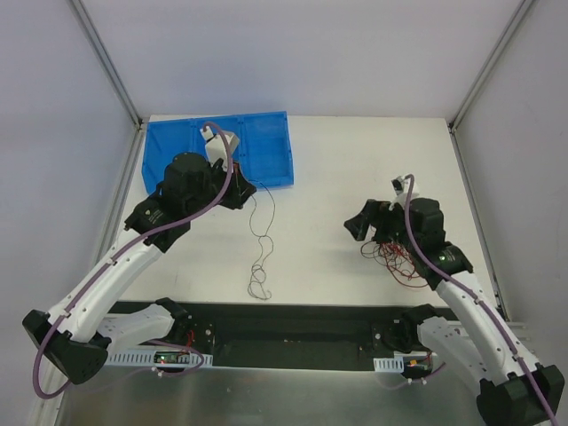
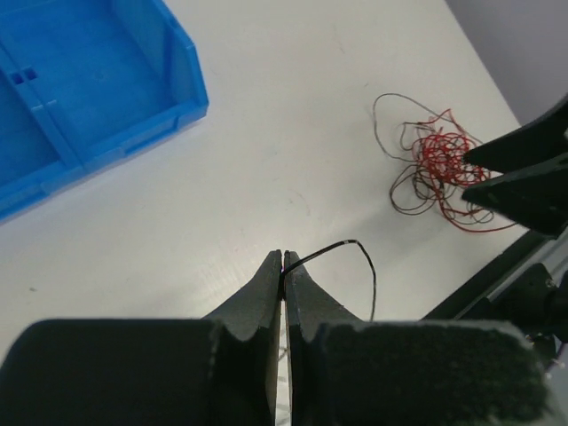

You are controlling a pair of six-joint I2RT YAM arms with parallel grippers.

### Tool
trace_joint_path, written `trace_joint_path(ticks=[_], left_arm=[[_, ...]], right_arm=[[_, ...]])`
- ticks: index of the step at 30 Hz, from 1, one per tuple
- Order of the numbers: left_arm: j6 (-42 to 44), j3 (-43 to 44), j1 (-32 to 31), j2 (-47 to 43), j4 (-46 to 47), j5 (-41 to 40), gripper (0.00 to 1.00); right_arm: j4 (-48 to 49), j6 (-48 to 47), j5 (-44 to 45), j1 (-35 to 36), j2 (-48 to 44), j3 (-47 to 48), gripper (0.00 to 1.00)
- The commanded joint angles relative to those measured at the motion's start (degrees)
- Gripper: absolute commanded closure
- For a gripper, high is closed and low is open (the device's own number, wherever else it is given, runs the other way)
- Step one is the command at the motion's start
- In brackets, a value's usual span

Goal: Untangle the cables

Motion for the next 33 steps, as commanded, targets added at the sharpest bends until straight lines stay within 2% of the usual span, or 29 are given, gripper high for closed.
trace_joint_path(ticks=[1, 3, 6, 11, 17, 24, 27, 30, 33], left_arm=[[-3.59, 1.97, 0.32, -2.49, 5.9, 7.79, 1.0], [-4.47, 2.77, 0.32, -3.19, 5.81, 8.94, 1.0], [-6.22, 3.73, 0.32, -4.24, 5.81, 9.9, 1.0], [-8.42, 5.4, 0.32, -5.3, 5.9, 12.19, 1.0], [-9.83, 6.98, 0.32, -4.95, 5.9, 13.33, 1.0], [-10.45, 8.83, 0.32, -3.72, 5.9, 13.86, 1.0], [-10.19, 9.36, 0.32, -3.63, 5.9, 14.39, 1.0], [-10.18, 9.62, 0.41, -3.63, 5.9, 13.69, 1.0], [-10.45, 10.06, 0.41, -3.63, 5.9, 13.86, 1.0]], right_arm=[[18.27, 4.89, -9.86, 6.98, 3.11, -2.58, 0.02], [22.87, 5.34, -9.96, 11.55, 6.53, -1.62, 0.02], [26.91, 4.55, -5.67, 19.19, 11.45, -0.3, 0.06], [38.68, 4.55, 1.37, 28.79, 15.24, -3.28, 0.12], [45.2, 4.64, 4.62, 31.87, 17.97, -3.9, 0.23], [46.26, 1.65, 13.85, 35.65, 16.57, -4.34, 0.29], [47.23, 1.74, 13.78, 35.66, 15.6, -5.13, 0.28], [47.83, 1.91, 9.58, 35.74, 14.29, -5.74, 0.28], [48.38, -0.71, 8.67, 38.89, 12.62, -8.02, 0.23]])
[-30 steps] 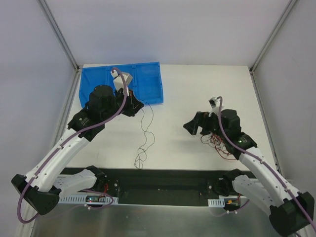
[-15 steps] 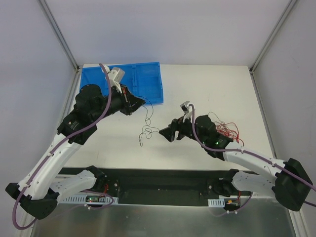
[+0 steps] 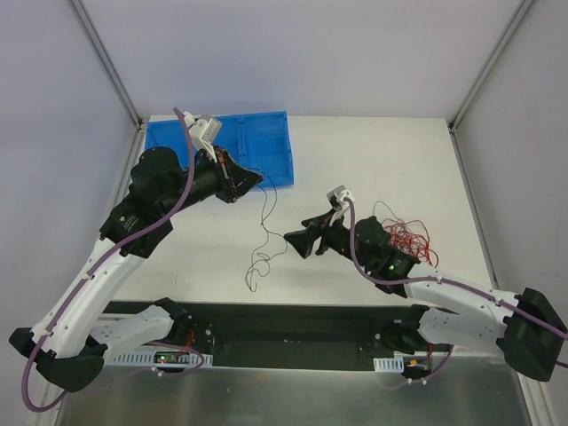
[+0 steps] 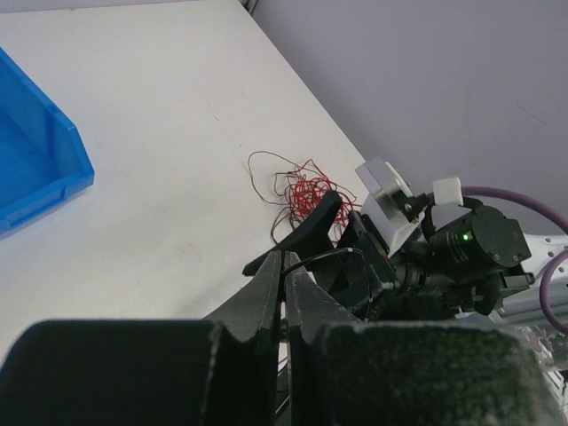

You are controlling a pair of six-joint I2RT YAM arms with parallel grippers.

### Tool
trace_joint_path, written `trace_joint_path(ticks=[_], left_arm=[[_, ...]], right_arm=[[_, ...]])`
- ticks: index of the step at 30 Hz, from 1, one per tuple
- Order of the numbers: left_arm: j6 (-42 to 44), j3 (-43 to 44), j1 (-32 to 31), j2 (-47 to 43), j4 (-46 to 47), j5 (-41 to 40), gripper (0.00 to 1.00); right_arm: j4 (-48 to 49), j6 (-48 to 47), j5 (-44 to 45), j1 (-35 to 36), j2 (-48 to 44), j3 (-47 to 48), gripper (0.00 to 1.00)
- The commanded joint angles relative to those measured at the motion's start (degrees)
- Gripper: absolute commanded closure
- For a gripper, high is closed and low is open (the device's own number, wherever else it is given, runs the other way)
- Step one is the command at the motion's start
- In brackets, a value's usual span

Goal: Untangle the cables

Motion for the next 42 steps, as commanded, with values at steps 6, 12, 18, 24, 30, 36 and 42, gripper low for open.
trace_joint_path(ticks=[6, 12, 18, 24, 30, 36, 42], left_arm=[[-0.41, 3.71, 0.41, 0.7, 2.18, 2.19, 1.0], [-0.41, 3.62, 0.32, 0.26, 2.1, 1.93, 1.0], [0.03, 3.8, 0.32, -0.18, 2.1, 1.49, 1.0], [-1.11, 4.24, 0.32, -0.62, 2.01, 2.81, 1.0], [-4.54, 5.47, 0.32, -1.5, 2.1, 4.65, 1.0], [-7.88, 11.25, 0.32, -2.37, 2.19, 8.61, 1.0], [-7.89, 24.17, 0.32, -0.89, 0.08, 9.66, 1.0]], right_arm=[[3.6, -4.07, 6.36, 9.03, -4.46, -2.04, 0.19], [3.78, -5.66, 7.0, 9.48, -4.38, -0.91, 0.16], [3.25, -7.23, 9.01, 12.98, -6.83, -2.04, 0.15], [3.95, -5.66, 20.33, 15.28, -3.25, 1.99, 0.19], [9.81, -6.53, 47.31, 16.33, 14.05, 10.61, 0.32], [19.25, -9.01, 55.59, 15.37, 29.27, 12.99, 0.44], [10.99, 0.06, 53.75, 12.55, 27.71, 7.11, 0.46]])
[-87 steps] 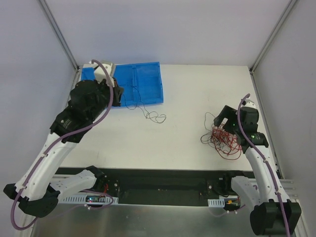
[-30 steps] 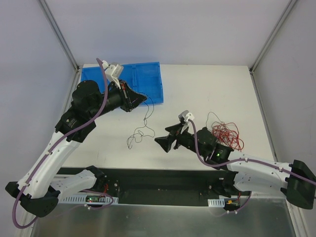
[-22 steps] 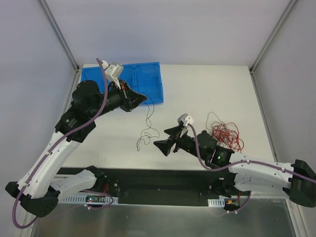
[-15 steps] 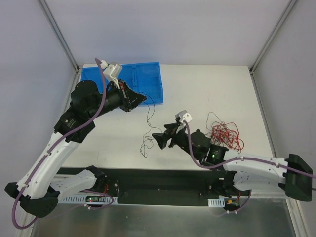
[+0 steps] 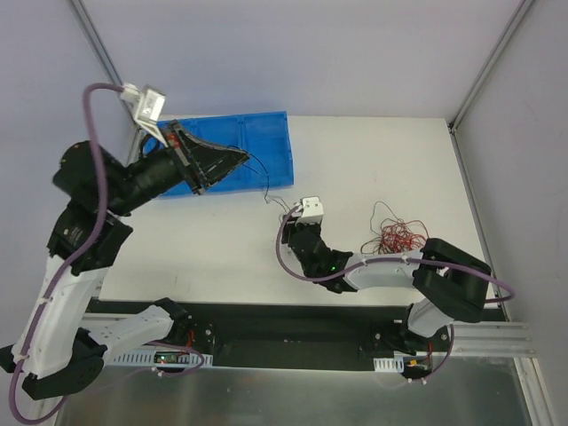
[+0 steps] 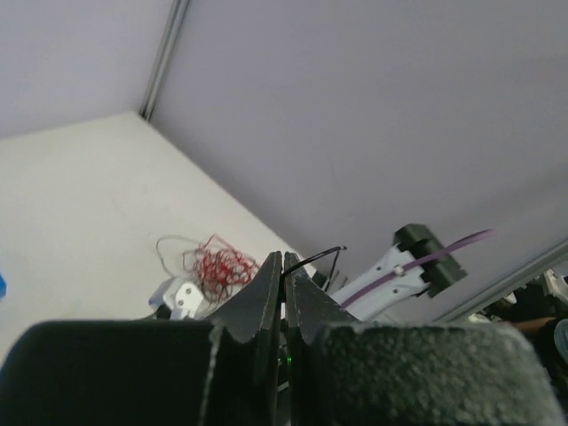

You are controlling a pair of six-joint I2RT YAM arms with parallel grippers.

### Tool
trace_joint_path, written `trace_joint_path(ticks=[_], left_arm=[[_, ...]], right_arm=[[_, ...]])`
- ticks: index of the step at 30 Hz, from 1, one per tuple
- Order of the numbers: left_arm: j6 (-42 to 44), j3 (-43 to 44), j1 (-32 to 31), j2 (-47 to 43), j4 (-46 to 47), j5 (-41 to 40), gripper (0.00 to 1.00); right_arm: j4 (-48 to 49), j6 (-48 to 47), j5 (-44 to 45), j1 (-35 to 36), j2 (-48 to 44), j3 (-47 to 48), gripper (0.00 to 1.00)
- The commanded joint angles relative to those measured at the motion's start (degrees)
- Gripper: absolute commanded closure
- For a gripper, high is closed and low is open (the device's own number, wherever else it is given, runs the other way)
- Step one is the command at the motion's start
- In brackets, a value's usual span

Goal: Untangle the cables

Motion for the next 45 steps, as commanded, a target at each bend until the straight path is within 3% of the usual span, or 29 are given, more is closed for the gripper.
trace_joint_path(ticks=[1, 6, 7, 10, 13, 17, 21, 26, 30, 38, 41, 45], left_arm=[[-0.83, 10.74, 0.32, -0.12, 0.63, 2.52, 1.0], [1.72, 20.14, 0.32, 3.13, -3.94, -1.43, 1.0], [1.9, 21.29, 0.41, 3.92, -4.21, -1.79, 1.0], [1.99, 21.31, 0.41, 5.77, -4.65, -2.67, 1.0], [4.0, 19.81, 0.32, 6.82, -4.83, -6.61, 1.0], [6.99, 19.81, 0.41, 9.02, -4.48, -8.12, 1.0], [9.19, 13.59, 0.32, 7.89, -4.22, -10.75, 1.0], [8.5, -1.6, 0.41, 5.95, -2.29, -8.13, 1.0], [6.48, -13.48, 0.32, 6.56, 1.4, -6.89, 1.0], [4.63, -23.25, -0.03, 13.33, 4.92, -5.39, 1.0], [5.68, -24.39, -0.12, 10.36, 4.49, -10.46, 1.0], [8.05, -27.38, 0.05, 2.36, 2.73, -19.53, 1.0]], right_arm=[[-2.6, 5.43, 4.05, -1.3, -4.88, -3.87, 0.46], [-13.68, 14.05, -0.77, -4.64, -11.47, -8.35, 0.43], [-15.0, 14.57, -5.05, -5.69, -13.92, -9.06, 0.4], [-16.75, 9.85, -11.32, -6.66, -23.06, -9.86, 0.34], [-27.65, 9.92, -14.84, -7.89, -27.03, -8.27, 0.23], [-27.05, 11.06, -16.86, -8.33, -34.32, -16.17, 0.13], [-28.88, 9.57, -18.71, -10.44, -41.7, -19.88, 0.07], [-38.09, 6.67, -27.06, -16.94, -50.94, -15.32, 0.0], [-51.01, 5.44, -23.04, -20.64, -48.32, -7.59, 0.03], [-58.49, 4.2, -13.01, -21.96, -42.44, -1.26, 0.03], [-68.77, 10.17, -3.71, -22.22, -36.73, 4.37, 0.04], [-66.09, 10.36, -7.88, -24.24, -38.98, 2.46, 0.04]])
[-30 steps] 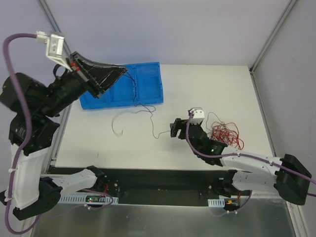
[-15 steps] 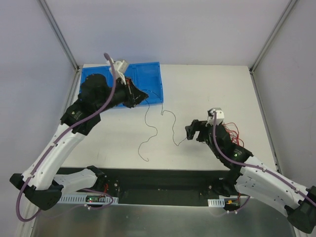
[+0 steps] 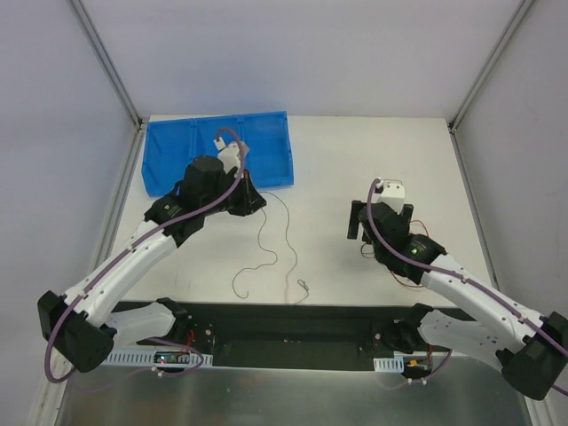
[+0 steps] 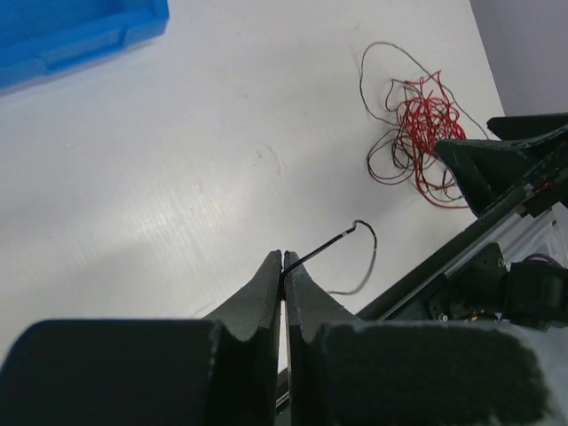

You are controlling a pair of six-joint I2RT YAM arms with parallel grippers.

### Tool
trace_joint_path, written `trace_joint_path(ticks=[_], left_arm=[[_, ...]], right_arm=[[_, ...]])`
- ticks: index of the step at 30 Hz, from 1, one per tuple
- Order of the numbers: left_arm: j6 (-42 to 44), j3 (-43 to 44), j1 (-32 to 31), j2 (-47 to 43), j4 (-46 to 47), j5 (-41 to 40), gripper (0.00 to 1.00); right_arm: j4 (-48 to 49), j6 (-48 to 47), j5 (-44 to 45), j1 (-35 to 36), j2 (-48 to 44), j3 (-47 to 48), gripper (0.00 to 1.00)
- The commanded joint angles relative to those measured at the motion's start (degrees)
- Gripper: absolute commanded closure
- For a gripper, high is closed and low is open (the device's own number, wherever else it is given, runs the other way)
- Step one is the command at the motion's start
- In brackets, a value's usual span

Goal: Untangle the cables

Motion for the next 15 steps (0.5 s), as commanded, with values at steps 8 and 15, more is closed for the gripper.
trace_joint_path(ticks=[8, 15], left_arm=[[4.88, -0.85, 0.1, -6.44, -0.48, -2.73, 1.0], [5.84, -3.75, -2.71, 3.22, 3.73, -0.35, 1.0]], right_arm=[[4.87, -1.97, -4.0, -5.46, -13.85, -8.26, 0.04], [9.43, -1.88, -10.67, -8.72, -17.54, -13.97, 0.04]])
